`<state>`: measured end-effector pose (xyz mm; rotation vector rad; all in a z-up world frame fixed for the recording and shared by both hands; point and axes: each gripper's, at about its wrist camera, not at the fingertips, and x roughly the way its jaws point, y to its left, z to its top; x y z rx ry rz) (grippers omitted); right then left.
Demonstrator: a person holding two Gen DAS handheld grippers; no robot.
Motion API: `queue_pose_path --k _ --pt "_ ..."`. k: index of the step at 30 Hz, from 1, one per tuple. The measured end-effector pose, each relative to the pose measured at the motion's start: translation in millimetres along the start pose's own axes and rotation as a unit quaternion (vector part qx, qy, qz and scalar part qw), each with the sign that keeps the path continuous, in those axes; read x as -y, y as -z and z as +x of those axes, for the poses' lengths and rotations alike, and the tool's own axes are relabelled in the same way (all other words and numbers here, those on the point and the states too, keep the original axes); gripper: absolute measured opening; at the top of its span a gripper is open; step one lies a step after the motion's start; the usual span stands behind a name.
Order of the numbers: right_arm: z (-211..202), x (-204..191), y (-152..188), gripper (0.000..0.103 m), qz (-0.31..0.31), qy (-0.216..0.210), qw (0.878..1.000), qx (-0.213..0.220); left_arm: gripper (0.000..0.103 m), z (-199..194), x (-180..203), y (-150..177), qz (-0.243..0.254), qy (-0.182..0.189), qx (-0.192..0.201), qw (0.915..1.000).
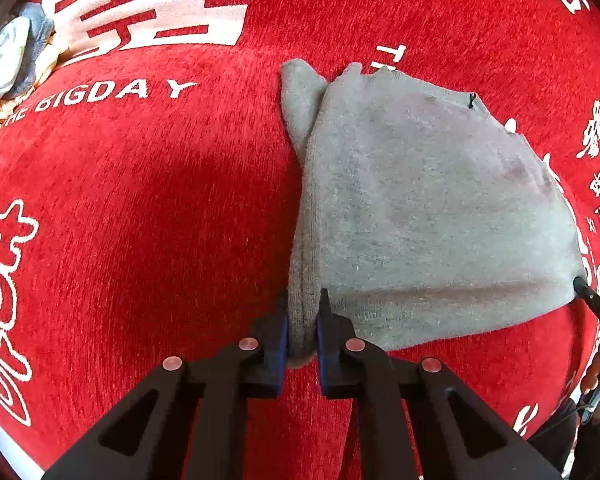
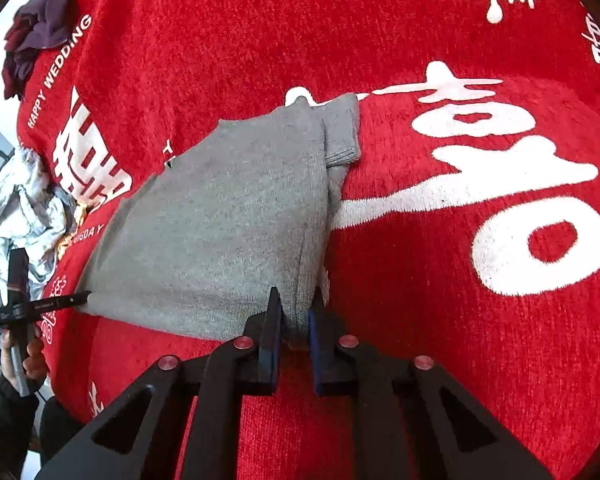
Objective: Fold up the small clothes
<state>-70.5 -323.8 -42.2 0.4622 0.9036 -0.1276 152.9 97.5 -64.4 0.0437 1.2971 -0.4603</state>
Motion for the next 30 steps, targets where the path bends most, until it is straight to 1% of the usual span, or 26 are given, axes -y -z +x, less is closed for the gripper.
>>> queue_pose_path --k 2,3,4,5,6,7,8,9,10,11,12,13,15,18,20,23,26,27,28,30 --pt "-2 0 2 0.012 0.000 0.003 1.000 -0.001 0.013 -2 -2 4 -0.005 0.006 -0.001 1.0000" --pt "-1 0 1 0.012 -0.001 0.003 1.000 -0.002 0.016 -4 -2 5 -0.007 0.007 -0.001 0.9999" --pt "-2 -2 2 0.014 -0.005 0.004 1.000 -0.007 0.017 -6 -2 6 -0.008 0.007 -0.003 0.9999" --pt "-4 -7 3 0.015 -0.019 0.013 1.000 -0.010 0.025 -10 -1 9 -0.004 0.002 -0.001 1.0000" --pt "-7 -12 4 0.022 -0.030 0.024 0.999 -0.010 0.041 -14 3 10 0.004 -0.011 0.001 0.9999" --pt "-13 -13 5 0.036 -0.038 0.031 0.999 -0.008 0.053 -20 7 13 0.015 -0.032 0.008 0.9993" --pt "-20 -19 5 0.045 -0.052 0.044 0.998 0.004 0.076 -26 11 15 0.026 -0.059 0.020 0.9977" --pt "-30 -24 6 0.058 -0.064 0.056 0.996 0.026 0.081 -35 18 18 0.039 -0.088 0.047 0.9942" --pt "-36 -30 5 0.064 -0.074 0.067 0.994 0.044 0.081 -42 25 21 0.051 -0.101 0.068 0.9913" --pt "-40 -36 3 0.064 -0.082 0.076 0.992 0.055 0.081 -49 37 24 0.071 -0.115 0.084 0.9872" --pt "-42 -40 2 0.064 -0.085 0.079 0.991 0.059 0.081 -52 45 25 0.084 -0.127 0.092 0.9841" --pt "-43 -46 -1 0.064 -0.089 0.077 0.991 0.064 0.081 -54 56 26 0.095 -0.141 0.102 0.9801" --pt "-40 -61 -4 0.064 -0.098 0.063 0.991 0.066 0.081 -53 75 27 0.113 -0.148 0.113 0.9761" --pt "-24 -84 -3 0.065 -0.123 0.048 0.990 0.048 0.081 -44 100 24 0.127 -0.146 0.115 0.9743" --pt "-12 -98 1 0.065 -0.142 0.045 0.988 0.038 0.081 -36 117 19 0.135 -0.138 0.116 0.9744" --pt "6 -103 8 0.066 -0.146 0.041 0.988 0.016 0.081 -24 131 13 0.138 -0.140 0.113 0.9740" --pt "24 -100 17 0.066 -0.143 0.049 0.988 -0.011 0.081 -1 134 13 0.136 -0.150 0.086 0.9755" --pt "28 -97 19 0.066 -0.142 0.051 0.988 -0.013 0.081 5 133 16 0.134 -0.152 0.081 0.9759" --pt "26 -96 24 0.066 -0.149 0.048 0.988 0.000 0.082 7 130 18 0.130 -0.152 0.082 0.9764" --pt "24 -96 29 0.067 -0.159 0.050 0.986 0.004 0.082 6 128 22 0.124 -0.148 0.092 0.9768"
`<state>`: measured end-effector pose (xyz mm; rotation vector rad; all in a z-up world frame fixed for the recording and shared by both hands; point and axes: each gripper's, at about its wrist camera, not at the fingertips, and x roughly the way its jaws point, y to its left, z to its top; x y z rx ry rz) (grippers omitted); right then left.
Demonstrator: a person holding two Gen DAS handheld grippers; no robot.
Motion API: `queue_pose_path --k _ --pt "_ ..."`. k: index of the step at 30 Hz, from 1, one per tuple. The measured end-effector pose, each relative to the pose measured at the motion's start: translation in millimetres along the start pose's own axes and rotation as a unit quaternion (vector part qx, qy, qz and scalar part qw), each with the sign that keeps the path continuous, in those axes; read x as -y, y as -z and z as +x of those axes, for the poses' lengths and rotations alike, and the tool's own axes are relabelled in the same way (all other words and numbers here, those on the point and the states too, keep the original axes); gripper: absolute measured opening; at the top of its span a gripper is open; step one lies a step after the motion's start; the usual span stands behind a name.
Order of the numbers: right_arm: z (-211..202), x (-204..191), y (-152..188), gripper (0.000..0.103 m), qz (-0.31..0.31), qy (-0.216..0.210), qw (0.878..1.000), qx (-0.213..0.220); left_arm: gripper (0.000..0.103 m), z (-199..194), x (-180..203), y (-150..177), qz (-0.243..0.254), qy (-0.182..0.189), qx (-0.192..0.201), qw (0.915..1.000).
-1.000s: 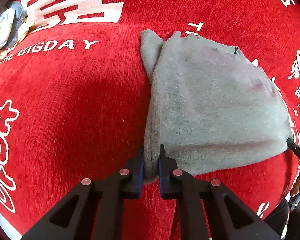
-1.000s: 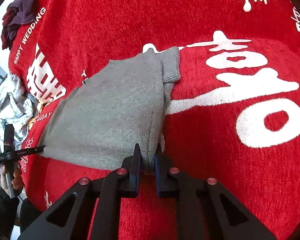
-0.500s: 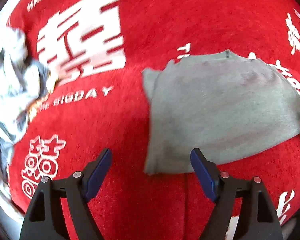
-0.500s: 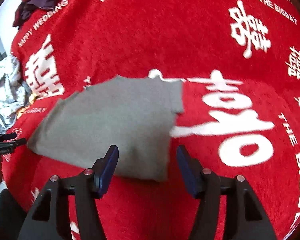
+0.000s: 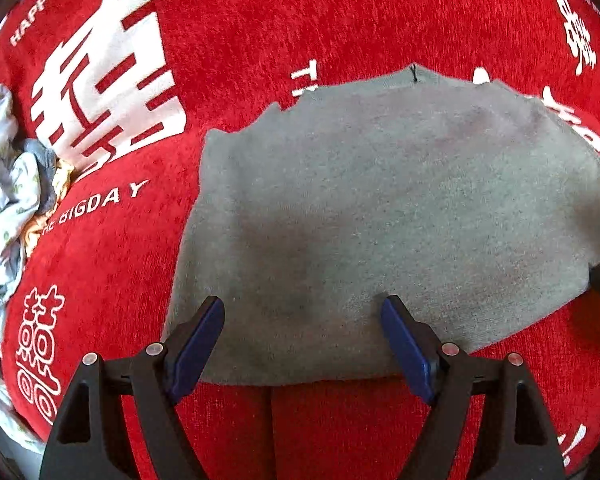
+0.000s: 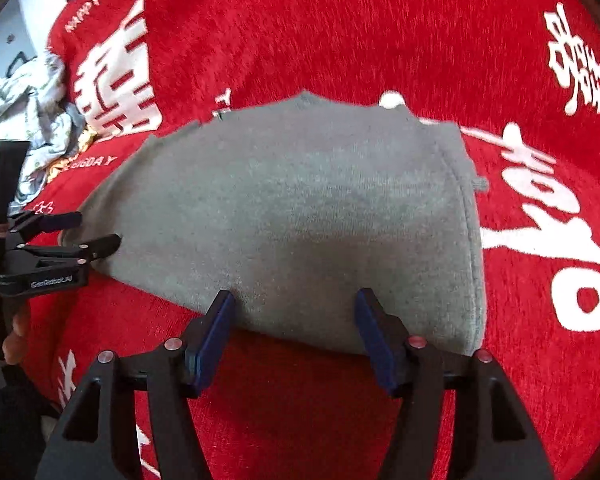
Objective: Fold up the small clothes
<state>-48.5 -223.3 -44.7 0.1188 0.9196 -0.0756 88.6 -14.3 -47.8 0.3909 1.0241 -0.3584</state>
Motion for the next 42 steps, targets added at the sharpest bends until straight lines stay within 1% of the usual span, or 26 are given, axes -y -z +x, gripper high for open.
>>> queue_pose_path --k 3,5,7,8,11,13,17,19,20,21,22,24,26,27,28,30,32,33,34,35,36,37,38,40,41,42 --pt "1 -6 0 0.071 -0.020 0.009 1.000 -0.002 0.082 0 1 3 0.003 -0.003 0.004 1.0000" --pt "-1 -9 -5 0.071 -0.022 0.013 1.000 -0.011 0.082 -1 2 2 0.005 -0.005 0.004 1.0000" --pt "-6 -8 -13 0.071 -0.013 -0.001 1.000 -0.008 0.082 -1 3 3 0.008 -0.006 0.005 0.9999" --pt "-11 -7 -20 0.071 -0.010 -0.005 1.000 0.003 0.082 -1 2 3 0.009 -0.006 0.005 0.9999" --pt "-12 -8 -48 0.075 -0.019 0.010 1.000 0.022 0.082 0 2 1 0.010 -0.006 0.006 0.9999" --pt "-6 -8 -65 0.077 -0.026 0.018 0.999 0.025 0.082 0 1 1 0.006 -0.002 0.004 1.0000" --pt "24 -9 -101 0.078 -0.034 0.023 0.999 0.004 0.082 2 -3 0 -0.004 0.010 -0.001 0.9999" --pt "42 -7 -109 0.078 -0.028 0.032 0.999 -0.020 0.082 2 -4 0 -0.006 0.014 -0.002 0.9999" --pt "57 -4 -110 0.078 -0.019 0.043 0.998 -0.045 0.082 2 -5 0 -0.008 0.017 -0.004 0.9998" --pt "68 0 -108 0.079 -0.009 0.040 0.997 -0.066 0.082 1 -7 -1 -0.011 0.021 -0.009 0.9997" --pt "71 3 -105 0.079 -0.001 0.034 0.997 -0.071 0.082 -1 -10 -3 -0.017 0.030 -0.015 0.9993" --pt "62 9 -107 0.080 0.012 0.024 0.998 -0.051 0.082 -8 -20 -11 -0.040 0.053 -0.012 0.9977" --pt "48 16 -110 0.080 0.029 0.028 0.999 -0.017 0.082 -14 -30 -25 -0.076 0.076 -0.001 0.9942" --pt "46 18 -112 0.080 0.033 0.029 0.999 -0.011 0.082 -12 -34 -38 -0.100 0.092 -0.001 0.9908" --pt "46 19 -115 0.080 0.036 0.027 0.999 -0.010 0.082 -9 -33 -48 -0.111 0.100 -0.004 0.9888" --pt "54 16 -121 0.080 0.033 0.022 0.999 -0.017 0.082 0 -22 -73 -0.111 0.097 -0.003 0.9891" --pt "72 11 -123 0.080 0.020 0.021 0.999 -0.041 0.082 16 -6 -88 -0.090 0.082 -0.007 0.9925" --pt "80 13 -123 0.082 0.022 0.018 0.998 -0.057 0.082 33 1 -93 -0.081 0.067 -0.031 0.9940" --pt "89 18 -122 0.083 0.033 0.015 0.997 -0.068 0.084 58 7 -93 -0.079 0.047 -0.078 0.9927" --pt "87 20 -123 0.083 0.034 0.014 0.998 -0.056 0.088 64 5 -92 -0.091 0.053 -0.081 0.9912" --pt "84 21 -124 0.083 0.037 0.014 0.998 -0.055 0.088 59 -3 -92 -0.113 0.059 -0.068 0.9896" --pt "78 24 -123 0.083 0.044 0.017 0.998 -0.051 0.088 54 -7 -91 -0.116 0.065 -0.070 0.9887" --pt "66 26 -121 0.083 0.049 0.017 0.998 -0.026 0.088 46 -13 -88 -0.119 0.074 -0.065 0.9880" --pt "50 27 -110 0.085 0.047 0.019 0.999 0.007 0.088 21 -37 -76 -0.134 0.097 -0.027 0.9858" --pt "48 27 -104 0.085 0.045 0.017 0.999 0.008 0.088 12 -54 -67 -0.153 0.106 -0.015 0.9824" --pt "50 27 -101 0.086 0.042 0.013 0.999 0.006 0.097 10 -71 -62 -0.173 0.117 -0.014 0.9778"
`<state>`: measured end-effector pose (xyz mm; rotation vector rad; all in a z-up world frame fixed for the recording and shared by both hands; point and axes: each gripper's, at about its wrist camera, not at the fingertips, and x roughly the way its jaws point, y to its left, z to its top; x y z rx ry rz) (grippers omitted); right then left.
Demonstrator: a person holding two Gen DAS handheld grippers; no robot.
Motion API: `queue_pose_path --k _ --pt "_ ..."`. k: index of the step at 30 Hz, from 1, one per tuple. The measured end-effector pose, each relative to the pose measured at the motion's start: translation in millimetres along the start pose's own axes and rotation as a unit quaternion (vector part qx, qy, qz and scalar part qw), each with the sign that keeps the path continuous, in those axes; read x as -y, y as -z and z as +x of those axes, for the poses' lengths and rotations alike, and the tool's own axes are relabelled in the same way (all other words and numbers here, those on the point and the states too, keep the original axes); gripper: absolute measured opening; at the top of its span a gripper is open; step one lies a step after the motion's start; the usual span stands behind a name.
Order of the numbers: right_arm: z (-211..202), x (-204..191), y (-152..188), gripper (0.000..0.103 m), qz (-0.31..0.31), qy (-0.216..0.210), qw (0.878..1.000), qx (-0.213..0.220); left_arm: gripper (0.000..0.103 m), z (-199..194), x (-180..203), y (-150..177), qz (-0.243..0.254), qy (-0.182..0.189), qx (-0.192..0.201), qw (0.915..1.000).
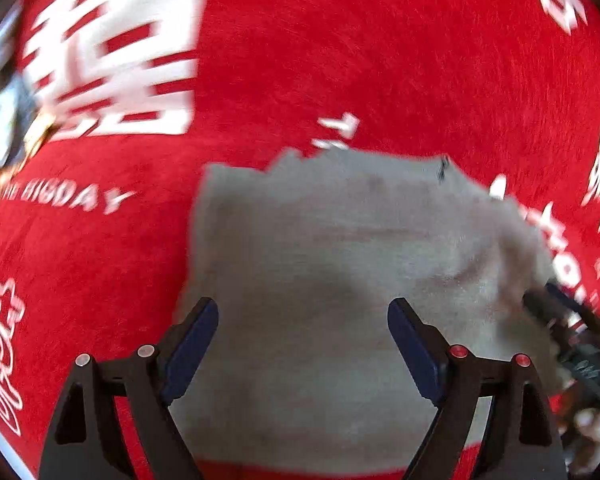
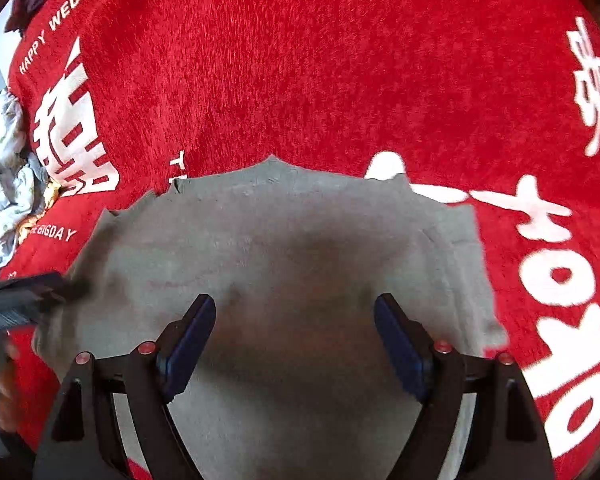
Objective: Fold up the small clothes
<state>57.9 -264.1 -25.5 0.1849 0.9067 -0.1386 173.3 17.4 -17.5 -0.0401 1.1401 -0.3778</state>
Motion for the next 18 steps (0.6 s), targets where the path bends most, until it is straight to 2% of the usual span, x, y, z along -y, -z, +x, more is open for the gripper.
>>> queue_pose_path --k 1,2,4,7,8,12,14,17,18 --pt "4 0 6 0.086 -0.006 -0.003 1.000 -0.003 0.103 -2 -20 0 -0.027 0.014 -0.007 0.9995" --pt "8 -3 13 0.087 -0.021 0.004 1.000 0.002 0.103 -1 -36 -1 -0.050 0.026 -0.014 0.9983" --pt "11 -10 20 0.094 -0.047 0.015 0.999 0.021 0.103 8 -66 -6 -0.084 0.046 -0.043 0.9945" --pt "18 -21 20 0.102 -0.074 0.030 0.997 0.008 0.103 19 -74 -10 -0.083 0.095 -0.069 0.9896" --pt "19 -23 20 0.102 -0.079 0.033 0.996 0.005 0.103 26 -72 -12 -0.078 0.100 -0.082 0.9886" --pt "18 -19 19 0.102 -0.073 0.023 0.997 0.009 0.103 61 -60 -15 -0.057 0.090 -0.126 0.9863" --pt "17 -18 20 0.102 -0.071 0.020 0.997 0.012 0.103 62 -49 -18 -0.032 0.074 -0.108 0.9909" --pt "17 -20 20 0.102 -0.072 0.022 0.997 0.013 0.103 71 -35 -23 -0.012 0.060 -0.107 0.9924" --pt "17 -20 21 0.102 -0.072 0.021 0.997 0.013 0.081 73 -28 -23 -0.001 0.059 -0.109 0.9923"
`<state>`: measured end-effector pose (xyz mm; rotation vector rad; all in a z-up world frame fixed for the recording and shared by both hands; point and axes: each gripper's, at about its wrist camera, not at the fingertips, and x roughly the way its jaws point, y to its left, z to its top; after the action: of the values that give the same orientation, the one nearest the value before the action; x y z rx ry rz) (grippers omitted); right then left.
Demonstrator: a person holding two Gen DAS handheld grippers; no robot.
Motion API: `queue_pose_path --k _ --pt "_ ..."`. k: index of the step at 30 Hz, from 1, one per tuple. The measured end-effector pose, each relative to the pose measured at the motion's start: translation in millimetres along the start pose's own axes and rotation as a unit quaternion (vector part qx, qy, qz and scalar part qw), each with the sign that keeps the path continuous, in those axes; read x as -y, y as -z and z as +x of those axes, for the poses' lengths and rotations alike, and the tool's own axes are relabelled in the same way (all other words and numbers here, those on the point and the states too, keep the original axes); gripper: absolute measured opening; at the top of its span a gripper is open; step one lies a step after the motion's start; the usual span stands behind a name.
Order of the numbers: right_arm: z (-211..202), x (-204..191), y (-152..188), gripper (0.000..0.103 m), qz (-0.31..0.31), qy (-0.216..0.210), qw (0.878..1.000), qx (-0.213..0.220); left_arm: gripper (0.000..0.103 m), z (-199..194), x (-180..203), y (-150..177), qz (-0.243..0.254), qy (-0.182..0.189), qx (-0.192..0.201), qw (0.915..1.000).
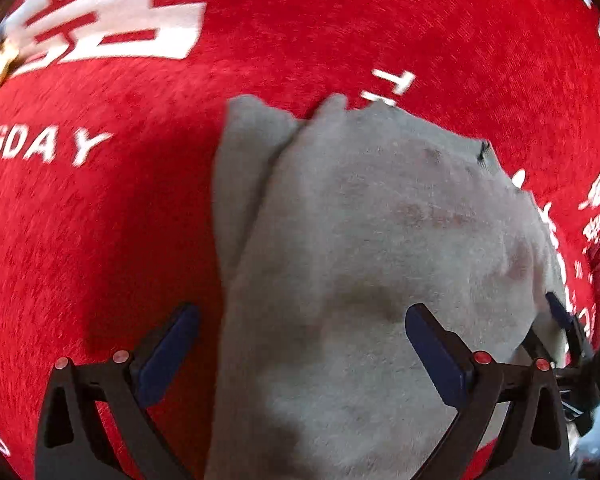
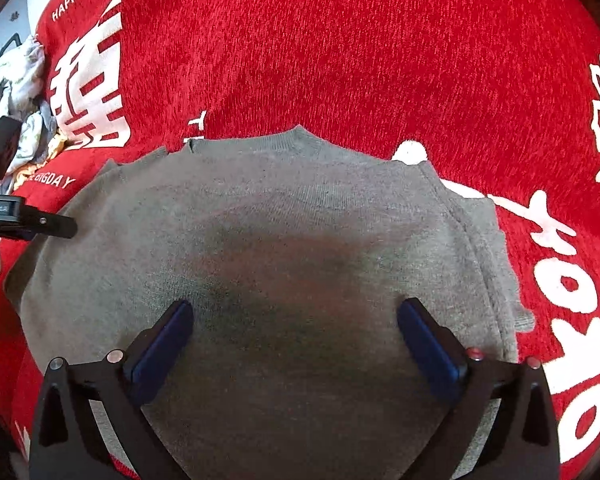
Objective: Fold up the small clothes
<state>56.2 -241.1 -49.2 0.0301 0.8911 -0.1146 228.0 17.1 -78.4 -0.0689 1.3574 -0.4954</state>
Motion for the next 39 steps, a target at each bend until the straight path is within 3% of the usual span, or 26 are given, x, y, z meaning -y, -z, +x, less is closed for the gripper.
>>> queue_pose_path --k 2,7,15,19,21,23,26,30,36,39 --pt "0 0 0 0.102 0.001 -0.001 1.000 0.001 0.017 3 9 2 0.016 0.008 -0.011 0.9998" --pt "-1 0 0 0.102 0.002 -0.002 1.000 0.002 0.015 -7 0 0 -0.010 0.035 0.001 0.9993" --pt "-9 4 -4 0.103 0.014 -0.015 1.000 0.005 0.014 -55 39 -5 0.045 0.006 0.055 0.9975" --pt "-28 11 -13 0.103 0.041 -0.011 0.998 0.049 0.013 -69 60 -11 0.068 -0.008 0.068 0.9953" --pt "-9 10 -16 0.103 0.029 0.019 0.999 0.015 0.013 -73 69 -12 0.076 -0.014 0.069 0.9946" --pt "12 7 -15 0.102 0.000 0.023 0.999 -0.032 0.013 -78 82 -14 0.083 -0.012 0.073 0.9938" --pt "-10 12 -23 0.103 0.006 0.029 1.000 0.001 0.013 -89 100 -12 0.094 -0.008 0.081 0.9922" --pt "-46 50 -21 0.103 0.074 0.026 0.996 0.047 0.013 -95 143 -10 0.126 -0.005 0.087 0.9883" --pt "-69 100 5 0.103 0.121 0.043 0.990 0.051 0.013 -90 230 -5 0.182 0.009 0.082 0.9798" --pt "-76 120 18 0.103 0.138 0.049 0.988 0.051 0.013 -69 274 2 0.206 0.013 0.060 0.9766"
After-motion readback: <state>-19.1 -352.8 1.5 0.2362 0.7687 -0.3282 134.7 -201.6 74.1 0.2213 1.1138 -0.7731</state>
